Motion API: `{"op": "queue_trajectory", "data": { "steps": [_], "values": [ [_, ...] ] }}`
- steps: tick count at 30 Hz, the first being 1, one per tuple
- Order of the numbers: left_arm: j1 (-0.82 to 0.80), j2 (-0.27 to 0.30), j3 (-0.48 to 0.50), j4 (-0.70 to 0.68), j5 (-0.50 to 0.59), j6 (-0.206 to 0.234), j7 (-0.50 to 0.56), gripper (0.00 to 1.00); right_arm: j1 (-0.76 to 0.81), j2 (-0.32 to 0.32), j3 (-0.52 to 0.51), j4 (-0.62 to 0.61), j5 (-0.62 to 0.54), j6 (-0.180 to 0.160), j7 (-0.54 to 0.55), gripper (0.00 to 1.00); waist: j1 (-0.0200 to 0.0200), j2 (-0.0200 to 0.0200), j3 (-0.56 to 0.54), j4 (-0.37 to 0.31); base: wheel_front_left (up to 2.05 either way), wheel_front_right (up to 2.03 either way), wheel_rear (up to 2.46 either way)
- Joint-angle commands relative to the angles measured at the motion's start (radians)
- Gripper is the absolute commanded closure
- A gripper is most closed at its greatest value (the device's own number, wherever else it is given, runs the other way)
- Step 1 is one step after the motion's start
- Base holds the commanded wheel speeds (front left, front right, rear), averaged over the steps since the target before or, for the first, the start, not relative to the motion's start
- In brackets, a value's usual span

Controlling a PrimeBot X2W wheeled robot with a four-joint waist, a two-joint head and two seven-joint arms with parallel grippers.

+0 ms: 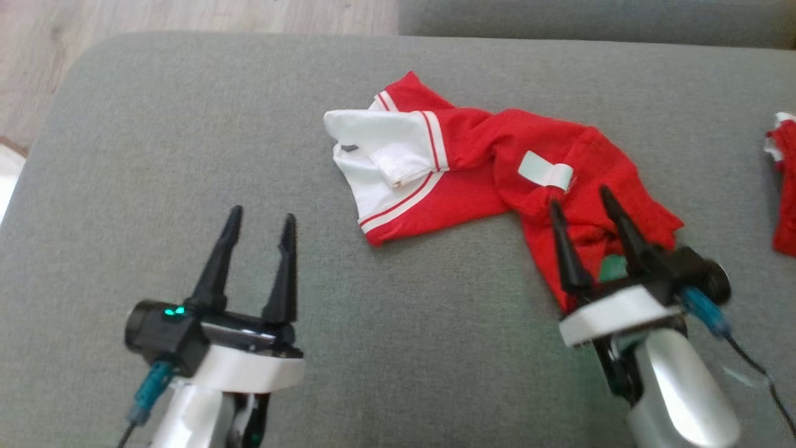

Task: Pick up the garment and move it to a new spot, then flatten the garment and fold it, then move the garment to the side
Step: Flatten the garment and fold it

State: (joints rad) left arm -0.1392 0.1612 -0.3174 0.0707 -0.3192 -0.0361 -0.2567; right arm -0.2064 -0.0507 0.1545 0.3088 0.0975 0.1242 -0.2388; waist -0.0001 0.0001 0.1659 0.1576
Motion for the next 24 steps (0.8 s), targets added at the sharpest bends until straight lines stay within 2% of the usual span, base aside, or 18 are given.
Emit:
{"op": "queue_trajectory", "data": {
  "steps": [1, 9, 19, 20, 21, 24],
  "values": [
    [-0.045, -0.005, 0.045, -0.022, 0.013, -0.007, -0.005, 0.0, -0.067, -0.007, 0.032, -0.022, -0.016, 0.007, 0.009, 0.0, 0.0001, -0.0001, 0.012, 0.01, 0.0, 0.0, 0.0],
    [-0.076, -0.071, 0.058, 0.019, 0.057, -0.066, -0.005, 0.0, -0.264, -0.089, 0.133, 0.147, -0.088, 0.007, 0.125, 0.0, 0.0001, -0.0001, 0.078, 0.077, 0.0, 0.0, 0.0],
    [-0.106, -0.105, 0.047, 0.043, 0.064, -0.088, -0.005, 0.0, -0.474, -0.173, 0.242, 0.408, -0.166, 0.007, 0.162, 0.0, 0.0001, -0.0001, 0.131, 0.154, 0.0, 0.0, 0.0],
    [-0.107, -0.106, 0.046, 0.044, 0.064, -0.089, -0.005, 0.0, -0.49, -0.176, 0.25, 0.426, -0.161, 0.007, 0.156, 0.66, 0.0001, -0.0001, 0.132, 0.158, 0.0, 0.0, 0.0],
    [-0.107, -0.107, 0.047, 0.045, 0.063, -0.09, -0.005, 0.0, -0.505, -0.179, 0.255, 0.44, -0.152, 0.007, 0.15, 1.0, 0.0001, -0.0001, 0.132, 0.161, 0.0, 0.0, 0.0],
    [-0.105, -0.109, 0.051, 0.048, 0.063, -0.091, -0.005, 0.0, -0.549, -0.185, 0.237, 0.466, -0.098, 0.007, 0.127, 1.0, 0.0001, -0.0001, 0.131, 0.163, 0.0, 0.0, 0.0]
  ]
}}
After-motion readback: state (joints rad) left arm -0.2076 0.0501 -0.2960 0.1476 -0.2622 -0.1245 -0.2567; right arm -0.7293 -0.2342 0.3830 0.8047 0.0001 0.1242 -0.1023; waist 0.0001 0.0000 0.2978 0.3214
